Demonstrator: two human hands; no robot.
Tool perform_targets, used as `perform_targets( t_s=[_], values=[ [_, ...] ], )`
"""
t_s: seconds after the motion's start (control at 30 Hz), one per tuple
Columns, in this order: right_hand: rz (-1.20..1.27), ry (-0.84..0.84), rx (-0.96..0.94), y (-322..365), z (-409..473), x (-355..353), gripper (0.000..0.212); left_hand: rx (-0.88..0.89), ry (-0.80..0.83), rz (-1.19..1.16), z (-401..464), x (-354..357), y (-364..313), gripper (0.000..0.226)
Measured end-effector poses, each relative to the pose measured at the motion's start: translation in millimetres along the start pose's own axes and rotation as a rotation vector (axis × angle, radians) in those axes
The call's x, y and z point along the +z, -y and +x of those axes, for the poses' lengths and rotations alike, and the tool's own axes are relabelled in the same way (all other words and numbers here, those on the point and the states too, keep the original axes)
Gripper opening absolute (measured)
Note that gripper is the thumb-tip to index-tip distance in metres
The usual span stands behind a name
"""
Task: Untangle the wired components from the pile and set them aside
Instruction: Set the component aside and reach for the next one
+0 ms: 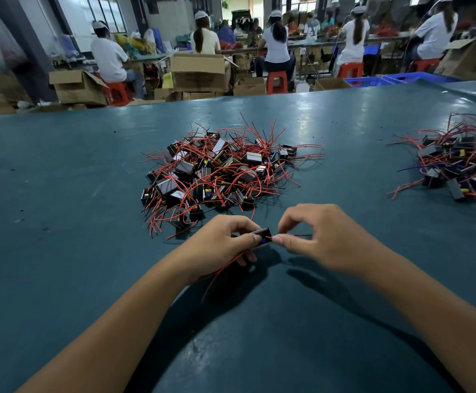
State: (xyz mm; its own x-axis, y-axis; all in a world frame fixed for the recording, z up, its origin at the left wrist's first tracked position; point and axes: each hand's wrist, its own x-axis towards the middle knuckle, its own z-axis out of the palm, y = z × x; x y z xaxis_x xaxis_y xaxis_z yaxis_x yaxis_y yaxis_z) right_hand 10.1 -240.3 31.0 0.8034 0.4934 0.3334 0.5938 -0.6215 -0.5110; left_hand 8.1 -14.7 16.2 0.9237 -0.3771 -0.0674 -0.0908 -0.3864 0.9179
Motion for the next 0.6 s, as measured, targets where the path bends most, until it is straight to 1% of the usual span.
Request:
perform_targets(
  t_s=[0.07,0.13,0.23,0.53,0.6],
  values=[
    [0.035,0.003,0.043,-1.3,0.2,1.7,0.014,-0.003,0.008,0.012,-0.8,-0.9,-1.0,0.011],
    [0.021,0.021,0.063,-3.2,0.5,2.2,0.015,0.003,0.018,0.061,-1.7,-1.5,-2.4,0.012],
    [-0.023,0.045,0.056,-3.0,0.5,2.5,0.016,0.023,0.034,0.117,-3.2,-1.3,-5.0,0.013],
    [-0.035,0.078,0.086,-4.8,0.3,2.8,0.017,0.033,0.032,0.171,-2.1,-2.1,-2.2,0.011],
    [-0.032,0.074,0.093,-5.2,0.1,3.2,0.017,0.042,0.027,0.229,-0.7,-4.5,-0.5,0.01]
  ],
)
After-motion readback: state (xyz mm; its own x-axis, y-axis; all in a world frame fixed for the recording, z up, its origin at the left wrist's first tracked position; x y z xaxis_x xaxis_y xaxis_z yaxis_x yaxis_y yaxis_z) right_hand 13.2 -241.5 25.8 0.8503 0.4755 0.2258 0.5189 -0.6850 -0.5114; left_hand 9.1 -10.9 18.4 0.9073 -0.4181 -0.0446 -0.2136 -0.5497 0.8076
